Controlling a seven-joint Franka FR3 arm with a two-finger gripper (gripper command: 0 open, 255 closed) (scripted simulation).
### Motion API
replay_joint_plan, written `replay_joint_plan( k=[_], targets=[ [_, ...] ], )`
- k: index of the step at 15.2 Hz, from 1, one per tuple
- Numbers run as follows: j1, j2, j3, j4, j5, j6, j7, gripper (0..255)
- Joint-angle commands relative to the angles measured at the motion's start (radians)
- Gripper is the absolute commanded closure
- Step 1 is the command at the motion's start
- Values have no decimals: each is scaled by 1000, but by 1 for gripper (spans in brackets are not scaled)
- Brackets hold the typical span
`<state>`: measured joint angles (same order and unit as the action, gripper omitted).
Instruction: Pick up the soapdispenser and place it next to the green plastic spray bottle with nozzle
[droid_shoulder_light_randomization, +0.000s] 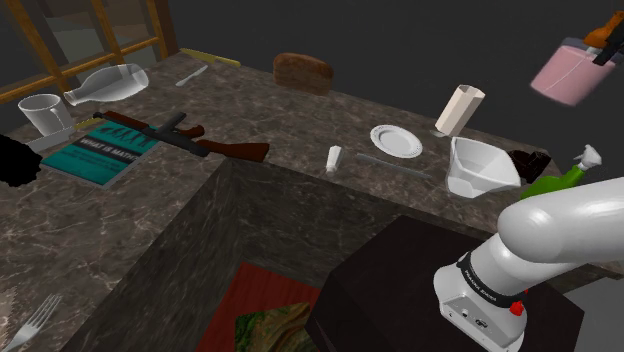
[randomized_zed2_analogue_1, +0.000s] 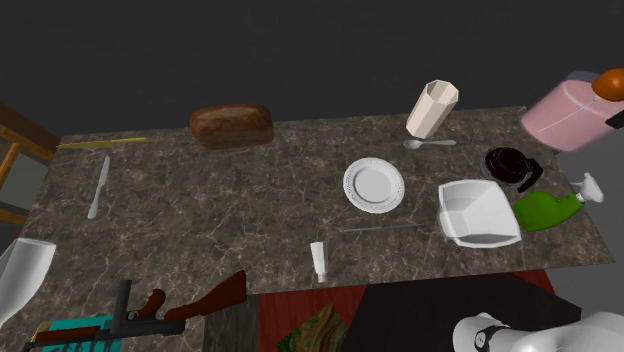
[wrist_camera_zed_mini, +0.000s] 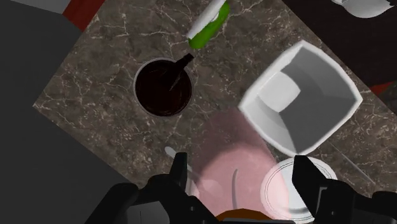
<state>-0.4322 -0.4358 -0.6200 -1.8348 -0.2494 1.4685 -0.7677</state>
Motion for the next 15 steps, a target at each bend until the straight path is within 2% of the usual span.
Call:
replay_joint_plan(
  k=[1, 8, 11, 13, 15],
  targets=[
    [-9, 17, -51, 24, -9, 4, -63, 255],
    [-19, 109, -235, 135, 0, 9, -273, 255],
    [-12, 181, -343, 201, 37, 14, -380, 255],
    [-4, 253, -436, 254, 86, 18, -469, 255],
    [-10, 236, -424, 216, 73, 45, -458, 255]
  ],
)
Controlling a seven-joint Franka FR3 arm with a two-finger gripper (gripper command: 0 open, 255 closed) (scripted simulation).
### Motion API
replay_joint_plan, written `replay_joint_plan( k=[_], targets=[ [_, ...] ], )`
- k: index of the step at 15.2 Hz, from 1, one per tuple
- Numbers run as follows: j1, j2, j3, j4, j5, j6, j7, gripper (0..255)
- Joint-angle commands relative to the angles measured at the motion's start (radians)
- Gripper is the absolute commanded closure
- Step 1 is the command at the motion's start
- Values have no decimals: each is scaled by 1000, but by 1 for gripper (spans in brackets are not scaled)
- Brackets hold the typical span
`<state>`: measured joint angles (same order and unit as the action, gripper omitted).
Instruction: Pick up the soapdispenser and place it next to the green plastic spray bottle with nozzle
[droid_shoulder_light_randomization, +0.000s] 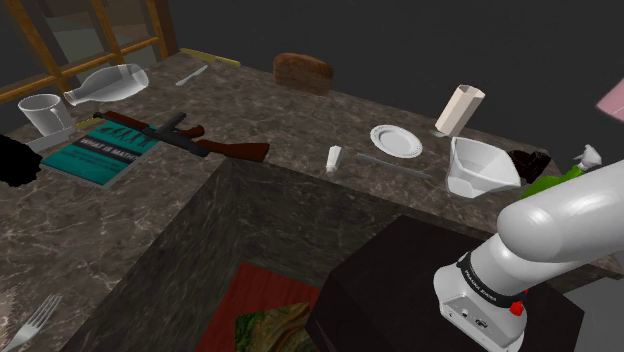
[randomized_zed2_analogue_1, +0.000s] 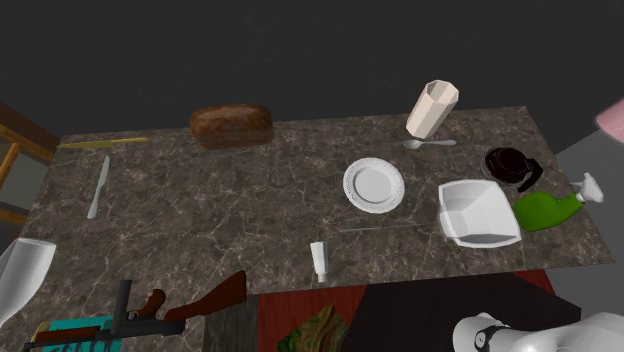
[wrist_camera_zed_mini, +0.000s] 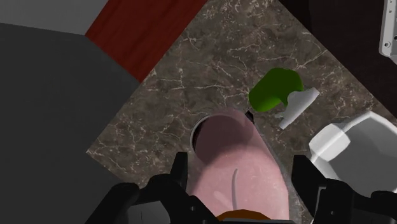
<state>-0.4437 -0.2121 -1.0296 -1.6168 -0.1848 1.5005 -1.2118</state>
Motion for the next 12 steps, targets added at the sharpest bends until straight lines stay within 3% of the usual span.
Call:
replay_joint_plan(
  k=[1, 12],
  targets=[
    [-1, 4, -10, -20, 2, 26, -9, 255],
    [-21, -50, 9, -201, -43, 171, 29, 255]
  ],
)
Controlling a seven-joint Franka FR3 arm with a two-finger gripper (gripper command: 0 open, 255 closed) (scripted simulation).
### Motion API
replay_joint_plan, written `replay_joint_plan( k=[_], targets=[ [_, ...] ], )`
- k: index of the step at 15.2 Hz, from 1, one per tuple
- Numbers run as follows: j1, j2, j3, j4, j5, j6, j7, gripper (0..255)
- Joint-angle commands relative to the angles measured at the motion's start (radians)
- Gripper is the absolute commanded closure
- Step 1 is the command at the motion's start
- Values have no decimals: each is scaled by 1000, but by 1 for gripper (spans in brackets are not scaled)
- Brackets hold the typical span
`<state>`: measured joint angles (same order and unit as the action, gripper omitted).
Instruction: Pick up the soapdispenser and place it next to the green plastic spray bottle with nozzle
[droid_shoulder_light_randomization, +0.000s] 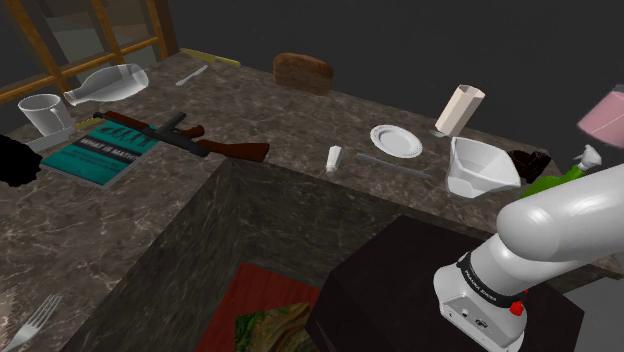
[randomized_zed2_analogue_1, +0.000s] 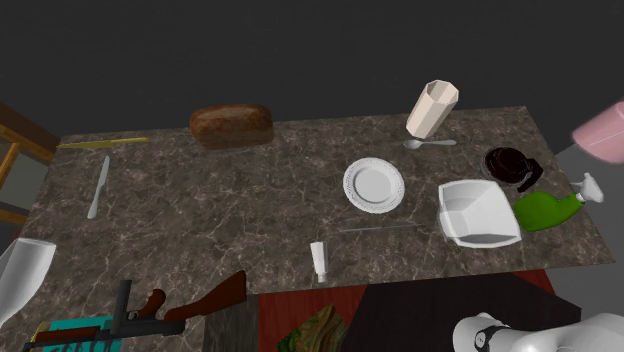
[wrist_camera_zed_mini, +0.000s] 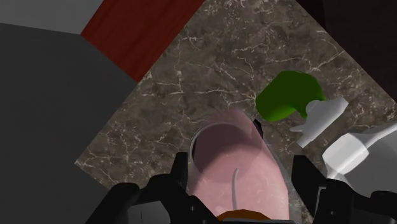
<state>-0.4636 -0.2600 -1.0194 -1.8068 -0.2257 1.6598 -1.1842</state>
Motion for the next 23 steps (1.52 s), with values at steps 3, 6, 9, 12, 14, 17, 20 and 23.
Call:
replay_joint_plan(
  k=[3, 6, 9, 12, 14, 17, 20, 23],
  targets=[
    [-5, -8, -3, -55, -8, 51, 6, 255],
    [-7, -10, -7, -96, -13, 90, 9, 255],
    [-8, -10, -14, -136, -15, 130, 11, 255],
    [-9, -6, -24, -173, -16, 171, 11, 255],
    [-8, -2, -31, -197, -15, 198, 9, 255],
    [-6, 8, -44, -231, -11, 239, 6, 255],
    [-1, 21, -59, -263, -5, 281, 0, 255],
    [5, 37, -77, -293, 5, 323, -8, 255]
  ],
)
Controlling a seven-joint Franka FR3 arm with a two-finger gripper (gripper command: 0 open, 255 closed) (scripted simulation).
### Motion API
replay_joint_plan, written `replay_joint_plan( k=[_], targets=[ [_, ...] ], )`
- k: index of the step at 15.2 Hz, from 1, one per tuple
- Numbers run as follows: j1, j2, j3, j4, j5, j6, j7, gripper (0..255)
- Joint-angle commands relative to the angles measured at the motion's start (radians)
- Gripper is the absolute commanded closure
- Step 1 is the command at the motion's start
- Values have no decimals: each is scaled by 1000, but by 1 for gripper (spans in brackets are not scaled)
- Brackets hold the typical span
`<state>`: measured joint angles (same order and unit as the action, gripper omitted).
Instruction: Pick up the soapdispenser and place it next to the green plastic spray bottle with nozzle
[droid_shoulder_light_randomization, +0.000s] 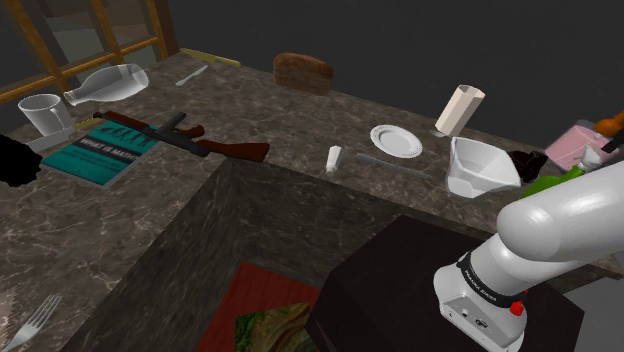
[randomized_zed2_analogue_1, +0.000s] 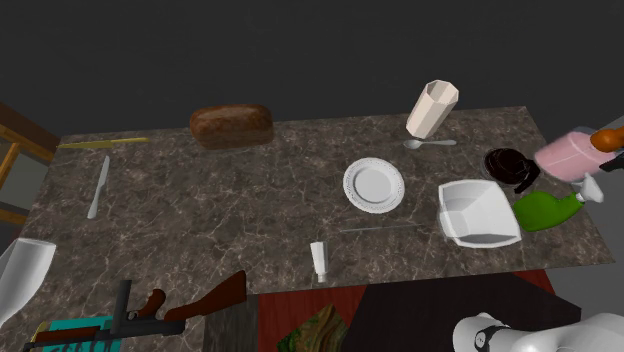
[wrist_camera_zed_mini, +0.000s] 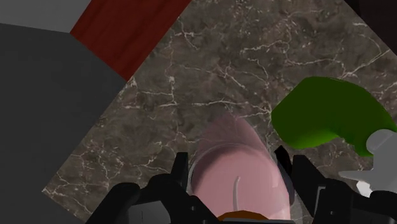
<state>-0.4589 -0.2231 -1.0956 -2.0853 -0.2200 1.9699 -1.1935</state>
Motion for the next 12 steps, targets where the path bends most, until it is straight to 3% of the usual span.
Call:
replay_joint_plan(
  k=[1, 12],
  targets=[
    [3, 7, -7, -25, 3, 27, -3, 255],
    [47, 120, -94, -119, 99, 188, -77, 255]
  ],
)
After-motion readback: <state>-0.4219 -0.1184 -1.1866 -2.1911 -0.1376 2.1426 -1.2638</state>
